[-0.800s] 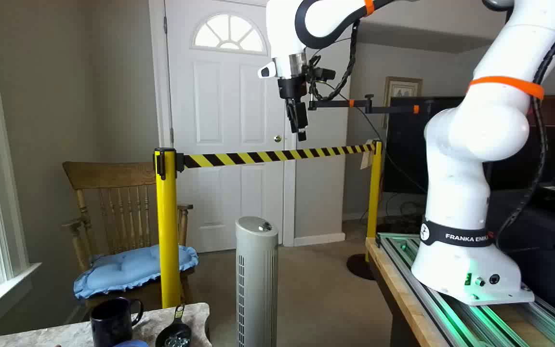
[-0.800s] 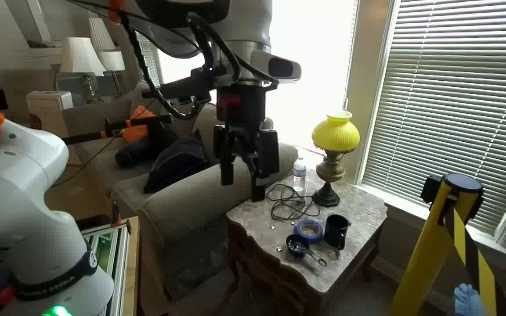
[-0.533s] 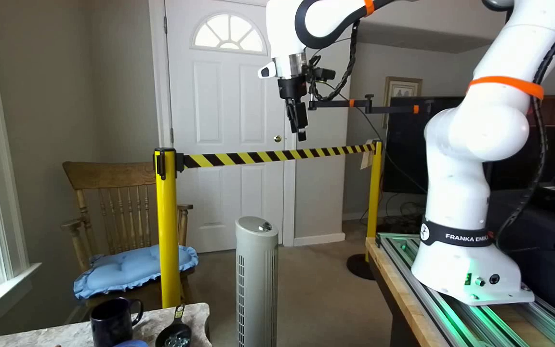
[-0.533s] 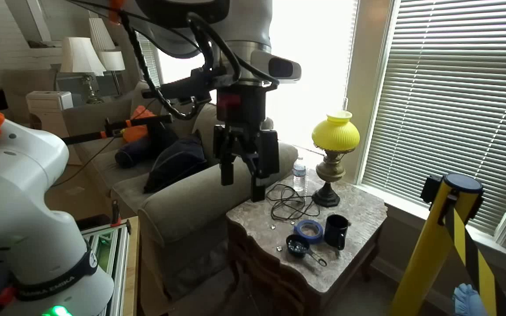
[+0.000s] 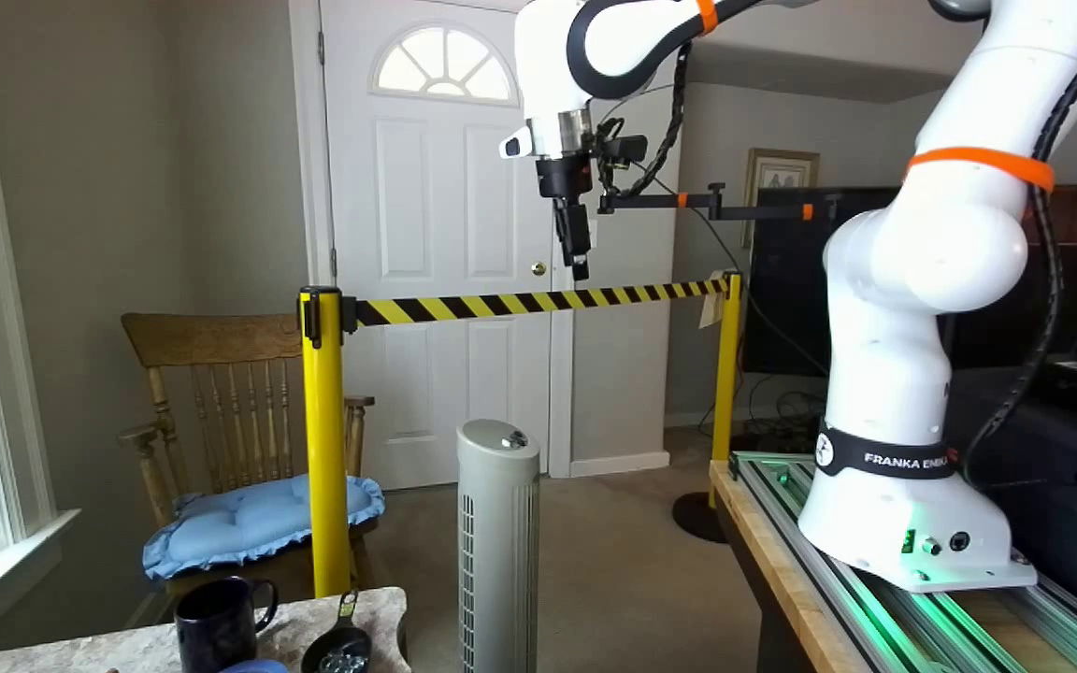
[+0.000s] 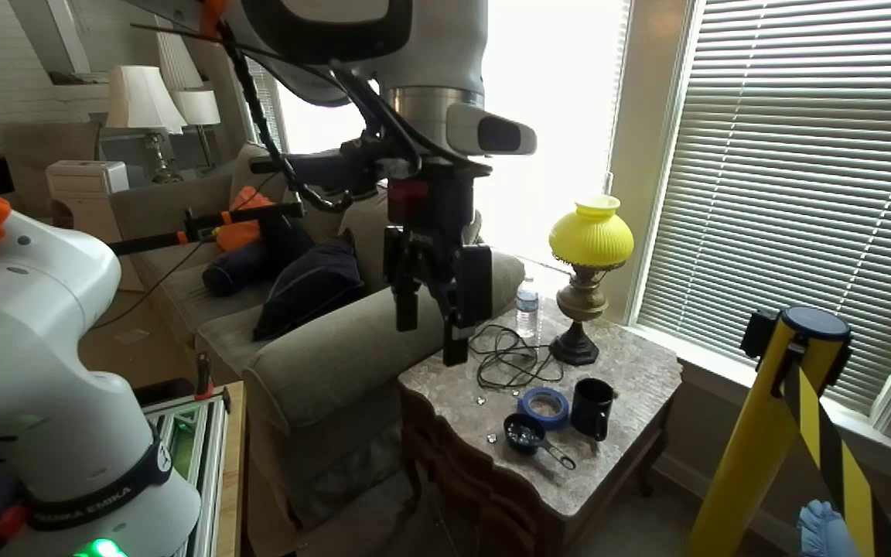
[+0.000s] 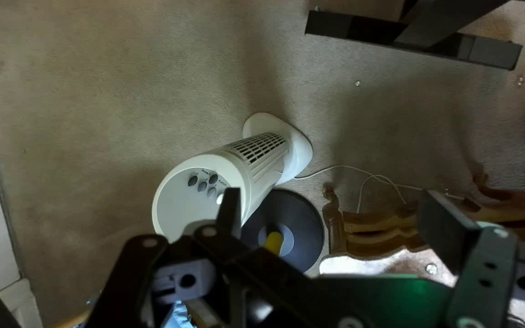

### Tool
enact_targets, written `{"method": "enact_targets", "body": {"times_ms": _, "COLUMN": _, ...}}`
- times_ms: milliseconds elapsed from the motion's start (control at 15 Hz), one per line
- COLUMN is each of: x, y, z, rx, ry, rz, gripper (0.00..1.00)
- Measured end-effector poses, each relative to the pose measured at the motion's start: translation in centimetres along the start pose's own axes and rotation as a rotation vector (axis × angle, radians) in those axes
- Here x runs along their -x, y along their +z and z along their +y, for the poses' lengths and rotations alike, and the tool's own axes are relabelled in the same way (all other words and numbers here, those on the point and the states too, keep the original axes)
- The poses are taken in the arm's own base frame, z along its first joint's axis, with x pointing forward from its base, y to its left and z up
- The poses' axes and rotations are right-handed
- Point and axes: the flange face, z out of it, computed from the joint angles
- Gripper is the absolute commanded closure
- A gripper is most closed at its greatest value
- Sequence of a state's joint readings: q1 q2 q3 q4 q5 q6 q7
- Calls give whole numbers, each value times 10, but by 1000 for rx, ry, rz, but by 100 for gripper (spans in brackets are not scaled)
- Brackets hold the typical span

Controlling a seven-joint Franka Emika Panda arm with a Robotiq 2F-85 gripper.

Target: Press a button on the white object

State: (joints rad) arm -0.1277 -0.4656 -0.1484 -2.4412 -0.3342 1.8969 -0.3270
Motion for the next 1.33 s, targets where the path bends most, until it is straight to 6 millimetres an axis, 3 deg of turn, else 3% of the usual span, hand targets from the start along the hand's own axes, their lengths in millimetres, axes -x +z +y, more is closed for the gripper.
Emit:
{"method": "enact_targets", "body": {"times_ms": 467, "x": -63, "y": 91, "z": 35, "rx": -29, "ry": 157, "rz": 87, "gripper": 89}}
{"method": "enact_targets", "body": {"times_ms": 600, "x": -83, "y": 115, "z": 48, "rx": -16, "ry": 219, "rz": 125, "gripper": 100}}
{"method": "enact_targets", "body": {"times_ms": 933, "x": -112, "y": 175, "z": 87, "rx": -66, "ry": 418, "rz": 115, "gripper": 100}}
{"method": "enact_targets", "body": {"times_ms": 1133, "x": -114, "y": 204, "z": 113, "rx": -90, "ry": 515, "rz": 86, "gripper": 100}}
{"method": "enact_targets", "body": {"times_ms": 1333, "x": -107, "y": 216, "z": 132, "rx": -128, "ry": 595, "rz": 79, "gripper": 99}}
